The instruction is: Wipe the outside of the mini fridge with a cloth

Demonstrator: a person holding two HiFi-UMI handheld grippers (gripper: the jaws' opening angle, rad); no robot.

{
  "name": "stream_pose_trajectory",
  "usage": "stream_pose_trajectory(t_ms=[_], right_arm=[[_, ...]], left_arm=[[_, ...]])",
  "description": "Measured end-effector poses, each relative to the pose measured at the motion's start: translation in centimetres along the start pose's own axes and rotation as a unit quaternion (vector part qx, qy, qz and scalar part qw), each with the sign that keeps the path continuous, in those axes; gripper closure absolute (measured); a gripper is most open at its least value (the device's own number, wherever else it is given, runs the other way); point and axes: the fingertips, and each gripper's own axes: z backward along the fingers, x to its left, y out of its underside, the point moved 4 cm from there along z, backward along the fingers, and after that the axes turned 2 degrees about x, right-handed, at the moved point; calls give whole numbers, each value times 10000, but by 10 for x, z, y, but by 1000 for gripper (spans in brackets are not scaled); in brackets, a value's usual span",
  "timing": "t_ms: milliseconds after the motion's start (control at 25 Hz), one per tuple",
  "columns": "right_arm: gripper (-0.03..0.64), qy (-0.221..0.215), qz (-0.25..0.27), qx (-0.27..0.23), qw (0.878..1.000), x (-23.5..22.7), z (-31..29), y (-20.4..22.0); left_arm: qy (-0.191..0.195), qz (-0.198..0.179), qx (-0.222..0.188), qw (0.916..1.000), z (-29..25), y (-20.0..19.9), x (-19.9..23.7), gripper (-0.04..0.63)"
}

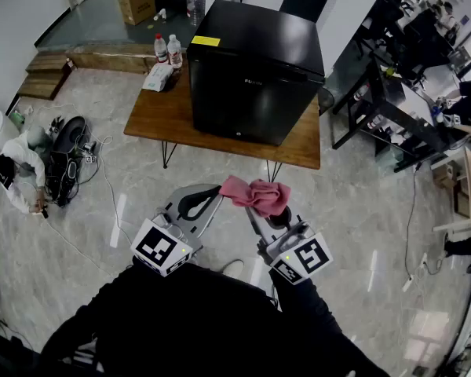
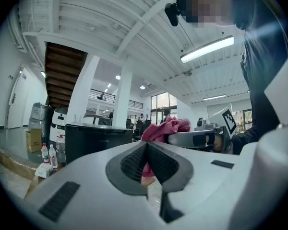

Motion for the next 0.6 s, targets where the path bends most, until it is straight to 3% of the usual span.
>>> stream_pose_trajectory(t_ms=[360,600], right_arm=[[534,47,-86,-70,9999,-3,-6,2],[531,56,119,-69,9999,-2,-12,2]], left_arm=[[-94,-81,52,9999,1,2,11,591],[-215,-143,66,9996,3,-3,28,591]])
